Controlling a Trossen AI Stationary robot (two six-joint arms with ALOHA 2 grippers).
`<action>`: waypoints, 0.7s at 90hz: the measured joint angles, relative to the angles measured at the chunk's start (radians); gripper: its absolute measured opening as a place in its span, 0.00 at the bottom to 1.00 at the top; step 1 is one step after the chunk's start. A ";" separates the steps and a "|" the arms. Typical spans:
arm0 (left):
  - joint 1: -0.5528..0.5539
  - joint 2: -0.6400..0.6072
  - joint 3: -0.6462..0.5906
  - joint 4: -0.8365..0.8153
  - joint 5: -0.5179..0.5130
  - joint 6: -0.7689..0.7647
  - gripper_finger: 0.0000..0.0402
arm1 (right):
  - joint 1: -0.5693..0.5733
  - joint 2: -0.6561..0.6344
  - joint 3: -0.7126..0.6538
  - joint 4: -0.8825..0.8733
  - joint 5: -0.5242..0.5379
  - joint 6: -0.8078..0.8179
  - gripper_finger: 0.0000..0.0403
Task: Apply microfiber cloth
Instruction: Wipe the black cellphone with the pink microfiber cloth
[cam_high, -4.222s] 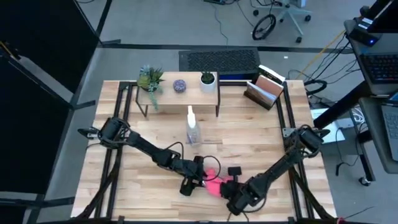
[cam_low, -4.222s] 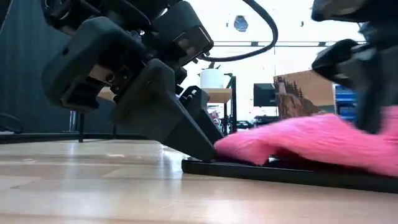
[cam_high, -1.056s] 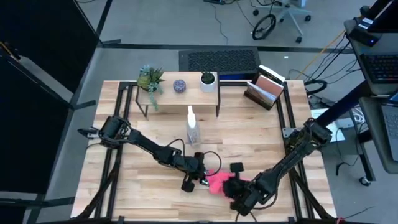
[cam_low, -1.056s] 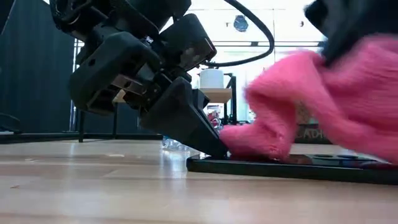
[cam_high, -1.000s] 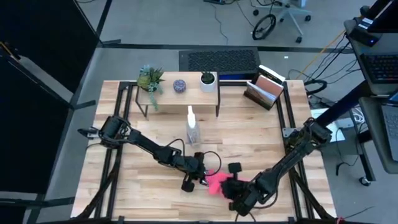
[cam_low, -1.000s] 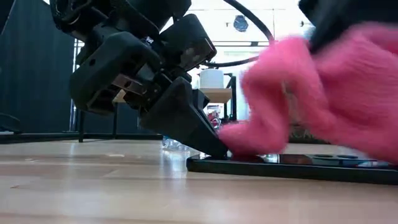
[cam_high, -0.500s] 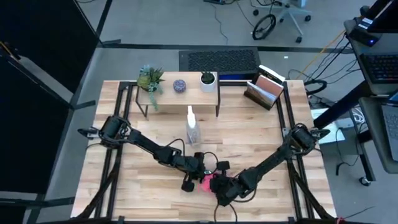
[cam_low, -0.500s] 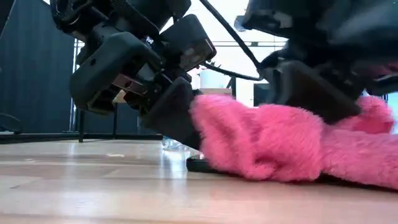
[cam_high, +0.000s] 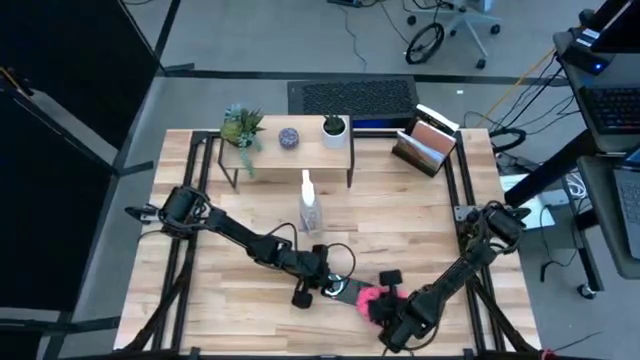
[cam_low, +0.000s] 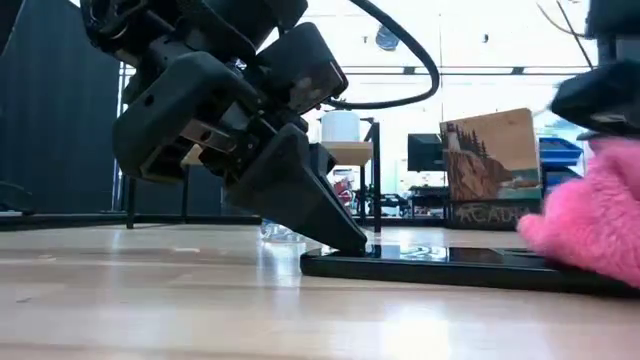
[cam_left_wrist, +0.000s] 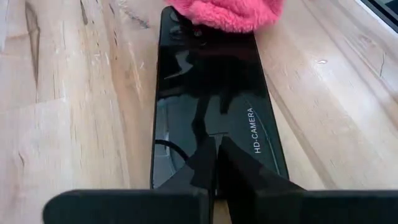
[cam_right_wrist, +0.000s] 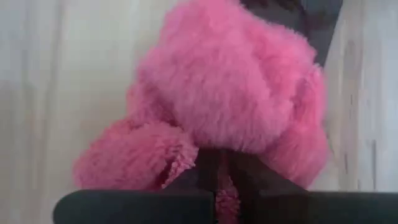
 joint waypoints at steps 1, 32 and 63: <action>0.000 0.000 0.000 0.000 -0.001 0.000 0.03 | -0.002 -0.011 0.002 0.003 0.011 -0.004 0.00; 0.001 0.000 -0.001 0.004 -0.002 -0.004 0.03 | -0.128 -0.005 0.010 0.369 0.276 -0.338 0.00; 0.001 0.000 -0.001 0.004 -0.002 -0.005 0.03 | -0.154 0.144 0.018 0.267 0.066 -0.107 0.00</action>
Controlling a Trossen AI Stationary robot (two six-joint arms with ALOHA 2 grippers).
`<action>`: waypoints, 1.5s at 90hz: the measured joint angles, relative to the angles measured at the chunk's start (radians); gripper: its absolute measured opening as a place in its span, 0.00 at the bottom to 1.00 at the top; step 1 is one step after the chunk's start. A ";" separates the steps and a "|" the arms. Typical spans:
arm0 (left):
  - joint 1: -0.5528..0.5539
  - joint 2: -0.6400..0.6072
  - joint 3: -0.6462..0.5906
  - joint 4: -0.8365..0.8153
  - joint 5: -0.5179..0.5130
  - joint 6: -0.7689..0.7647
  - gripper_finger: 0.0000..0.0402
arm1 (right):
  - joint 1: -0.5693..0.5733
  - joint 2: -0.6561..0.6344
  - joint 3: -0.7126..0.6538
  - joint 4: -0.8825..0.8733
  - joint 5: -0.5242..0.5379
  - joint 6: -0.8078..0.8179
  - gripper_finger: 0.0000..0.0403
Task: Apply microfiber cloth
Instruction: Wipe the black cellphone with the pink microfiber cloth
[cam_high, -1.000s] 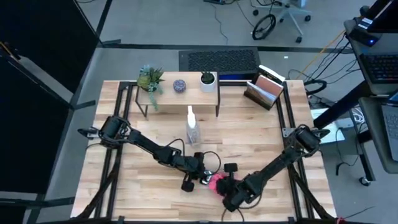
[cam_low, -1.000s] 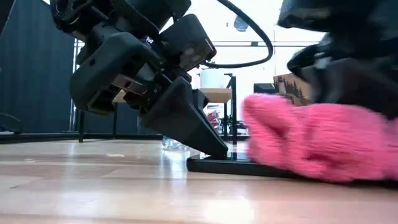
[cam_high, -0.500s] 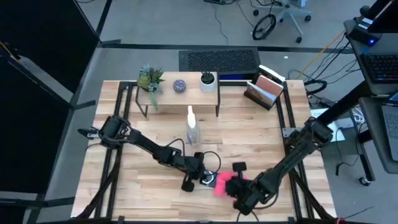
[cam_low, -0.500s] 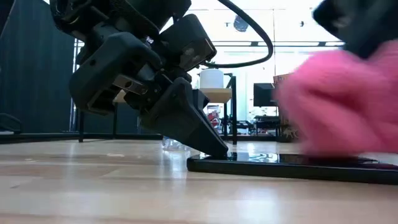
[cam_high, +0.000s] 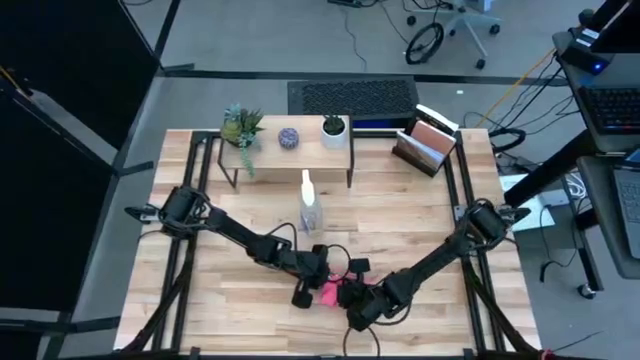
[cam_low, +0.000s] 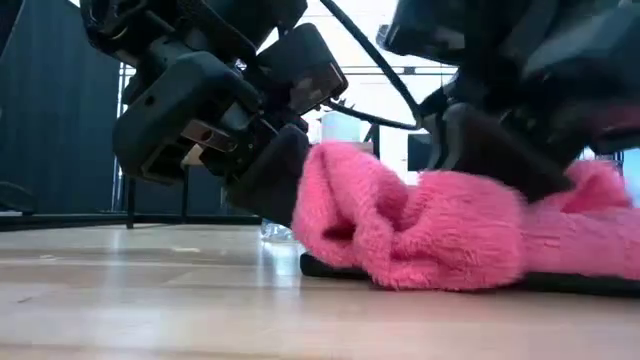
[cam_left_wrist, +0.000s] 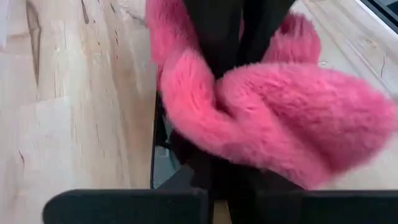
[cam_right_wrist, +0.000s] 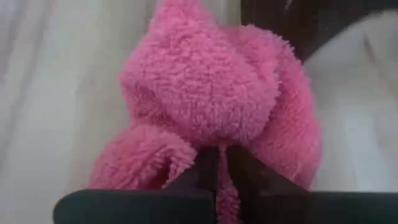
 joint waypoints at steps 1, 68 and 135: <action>0.000 0.000 0.000 0.000 0.000 0.000 0.03 | 0.005 -0.001 0.000 -0.013 0.001 0.010 0.00; 0.001 -0.090 -0.005 -0.021 -0.073 0.007 0.03 | 0.326 -0.312 -0.012 -0.958 -0.242 1.011 0.17; -0.060 -0.131 -0.018 -0.317 -0.188 0.008 0.03 | 0.218 -0.353 -0.421 0.304 0.201 1.305 0.71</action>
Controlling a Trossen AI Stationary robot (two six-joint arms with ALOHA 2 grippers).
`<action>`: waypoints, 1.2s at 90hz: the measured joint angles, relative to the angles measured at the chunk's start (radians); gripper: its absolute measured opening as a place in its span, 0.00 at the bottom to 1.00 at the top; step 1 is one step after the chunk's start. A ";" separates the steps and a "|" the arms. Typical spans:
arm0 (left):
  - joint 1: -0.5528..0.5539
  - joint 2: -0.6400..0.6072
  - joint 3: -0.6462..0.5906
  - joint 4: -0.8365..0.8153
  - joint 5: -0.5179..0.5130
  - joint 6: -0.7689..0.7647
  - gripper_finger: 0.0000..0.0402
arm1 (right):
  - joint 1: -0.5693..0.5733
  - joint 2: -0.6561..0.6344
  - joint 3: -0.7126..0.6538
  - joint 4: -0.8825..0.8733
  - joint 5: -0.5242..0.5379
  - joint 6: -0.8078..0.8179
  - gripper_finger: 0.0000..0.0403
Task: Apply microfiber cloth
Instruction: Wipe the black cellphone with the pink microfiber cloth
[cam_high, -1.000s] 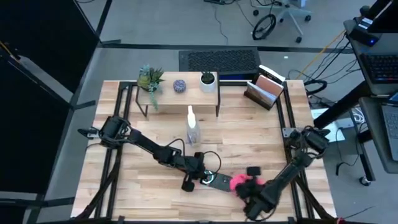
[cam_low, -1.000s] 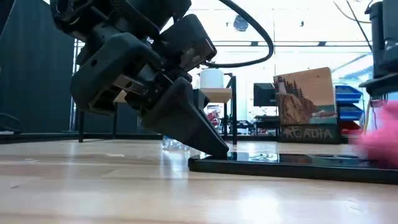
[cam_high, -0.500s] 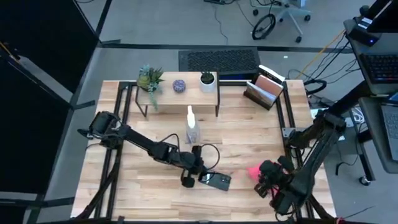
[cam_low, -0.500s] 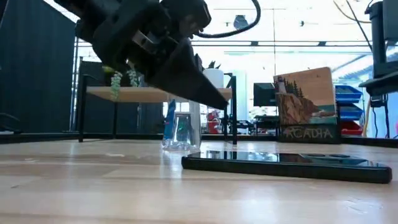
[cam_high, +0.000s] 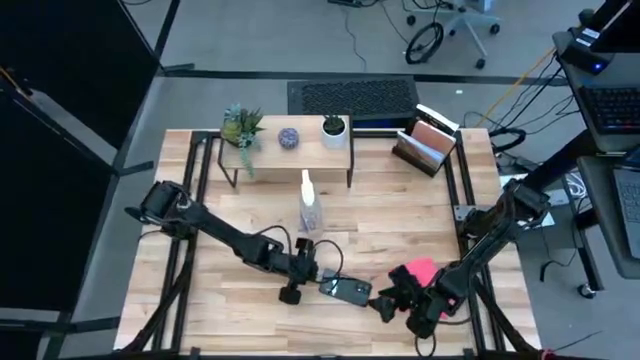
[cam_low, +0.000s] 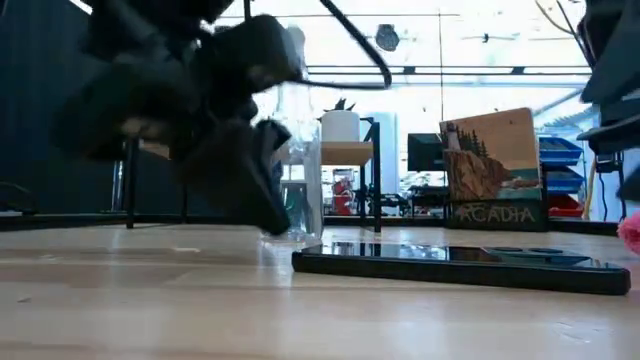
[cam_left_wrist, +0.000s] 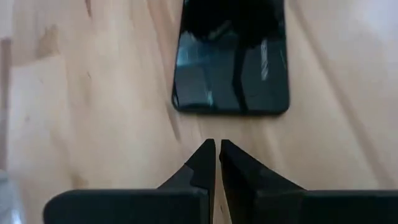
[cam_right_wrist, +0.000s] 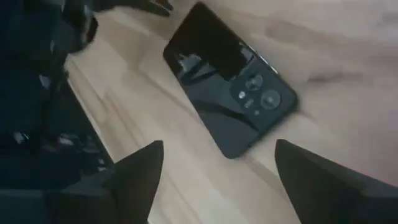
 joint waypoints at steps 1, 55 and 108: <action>0.000 0.005 0.000 0.004 0.000 0.000 0.03 | -0.001 0.004 -0.001 0.002 0.000 0.011 0.71; 0.003 0.073 0.000 0.189 0.040 0.049 0.03 | -0.096 0.137 0.001 0.134 -0.124 0.131 0.70; 0.007 0.110 0.015 0.251 0.084 0.046 0.03 | -0.134 0.152 -0.006 0.232 0.074 -0.109 0.70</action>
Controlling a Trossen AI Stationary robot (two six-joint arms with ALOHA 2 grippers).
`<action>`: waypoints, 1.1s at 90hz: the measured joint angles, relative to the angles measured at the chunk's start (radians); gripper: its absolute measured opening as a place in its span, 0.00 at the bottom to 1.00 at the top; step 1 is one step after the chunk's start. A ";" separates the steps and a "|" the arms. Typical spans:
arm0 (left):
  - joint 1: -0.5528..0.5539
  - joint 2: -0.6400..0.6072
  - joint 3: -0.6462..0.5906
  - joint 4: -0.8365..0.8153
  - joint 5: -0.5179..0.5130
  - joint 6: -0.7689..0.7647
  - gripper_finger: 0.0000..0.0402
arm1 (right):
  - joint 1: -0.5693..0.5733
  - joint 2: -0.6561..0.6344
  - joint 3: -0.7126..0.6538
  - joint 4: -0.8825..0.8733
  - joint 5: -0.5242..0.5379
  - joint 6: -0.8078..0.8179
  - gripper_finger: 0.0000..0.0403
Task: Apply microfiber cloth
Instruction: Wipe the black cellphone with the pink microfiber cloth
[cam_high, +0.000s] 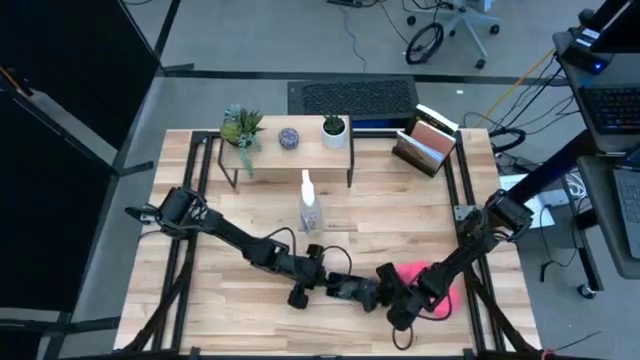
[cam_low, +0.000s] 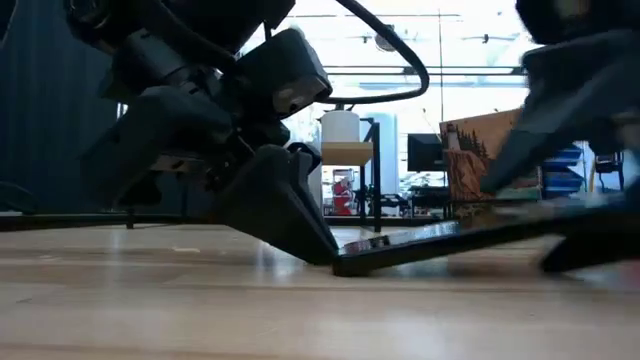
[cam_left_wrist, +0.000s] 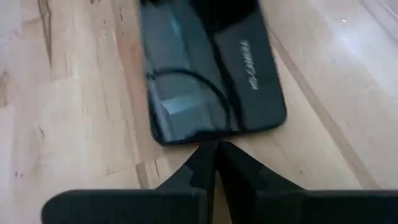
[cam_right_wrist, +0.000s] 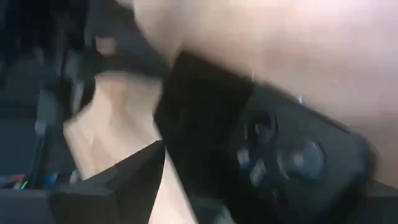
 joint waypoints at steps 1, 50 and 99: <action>0.000 0.000 0.000 0.000 0.000 0.000 0.03 | -0.001 0.000 0.000 0.001 0.008 -0.002 0.70; 0.000 0.001 0.000 0.006 -0.006 -0.001 0.03 | -0.023 -0.005 0.002 0.000 -0.050 -0.069 0.41; -0.004 -0.052 -0.002 -0.098 -0.011 0.054 0.03 | -0.021 -0.027 0.005 -0.019 0.037 -0.659 0.03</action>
